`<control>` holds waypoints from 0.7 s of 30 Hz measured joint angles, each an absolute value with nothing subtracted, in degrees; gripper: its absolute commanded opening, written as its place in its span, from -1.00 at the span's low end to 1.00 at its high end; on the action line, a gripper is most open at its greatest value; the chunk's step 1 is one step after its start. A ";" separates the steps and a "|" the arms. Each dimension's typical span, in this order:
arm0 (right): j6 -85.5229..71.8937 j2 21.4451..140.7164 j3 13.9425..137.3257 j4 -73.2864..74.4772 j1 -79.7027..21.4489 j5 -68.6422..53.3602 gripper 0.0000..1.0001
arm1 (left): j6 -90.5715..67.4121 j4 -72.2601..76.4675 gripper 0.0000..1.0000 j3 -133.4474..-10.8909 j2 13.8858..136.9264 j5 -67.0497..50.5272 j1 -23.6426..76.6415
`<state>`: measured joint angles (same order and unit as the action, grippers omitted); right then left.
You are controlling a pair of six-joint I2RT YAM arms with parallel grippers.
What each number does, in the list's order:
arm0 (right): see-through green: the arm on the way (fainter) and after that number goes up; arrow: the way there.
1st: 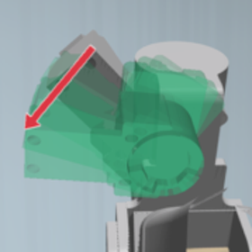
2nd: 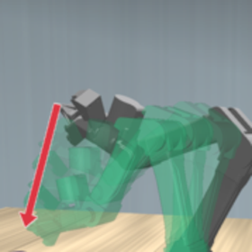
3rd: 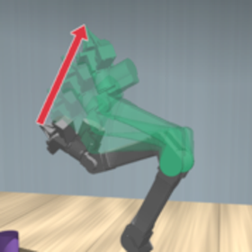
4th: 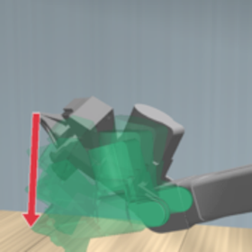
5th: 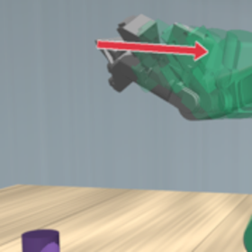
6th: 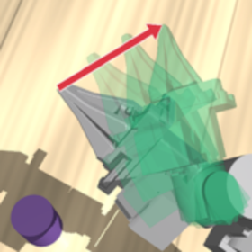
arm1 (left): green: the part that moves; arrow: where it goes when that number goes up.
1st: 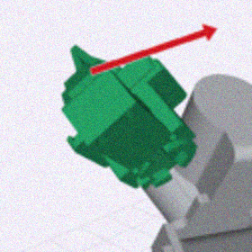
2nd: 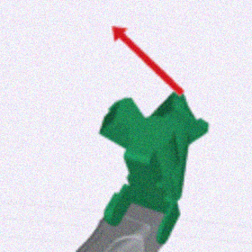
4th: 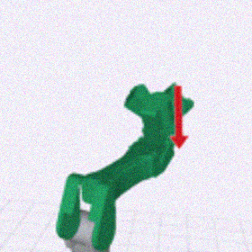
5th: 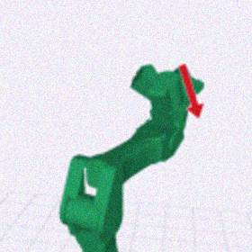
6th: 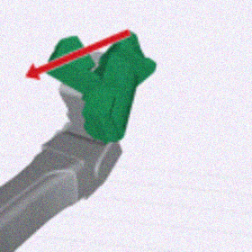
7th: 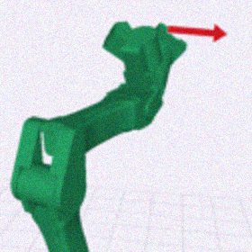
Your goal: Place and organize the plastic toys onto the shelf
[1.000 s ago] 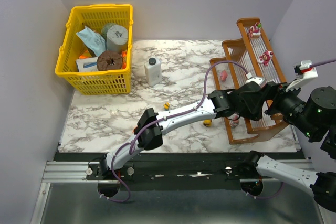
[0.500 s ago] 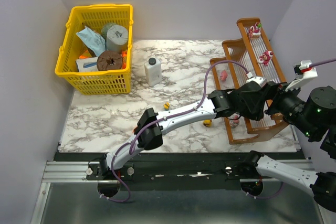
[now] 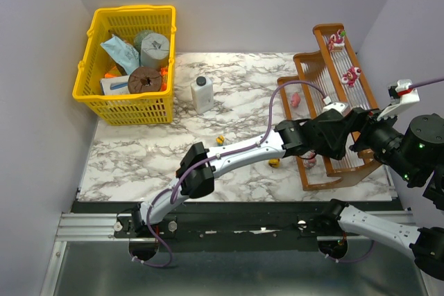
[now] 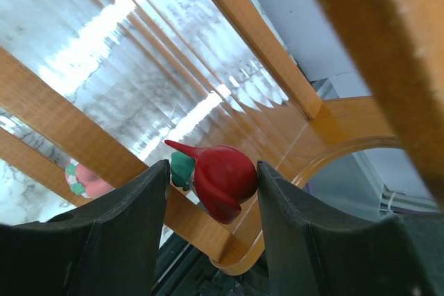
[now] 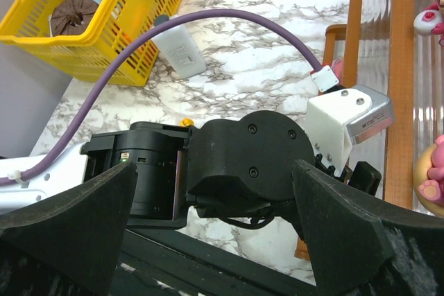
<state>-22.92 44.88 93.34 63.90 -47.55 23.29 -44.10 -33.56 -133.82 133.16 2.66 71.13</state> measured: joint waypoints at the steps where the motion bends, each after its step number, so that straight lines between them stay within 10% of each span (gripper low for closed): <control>1: -22.90 44.88 93.34 63.90 -47.55 23.29 0.99 | -44.10 -33.41 0.25 -133.36 132.94 2.96 71.13; 21: -22.90 45.30 93.49 63.94 -47.55 23.33 0.99 | -43.68 -31.64 0.37 -127.81 128.01 5.80 71.24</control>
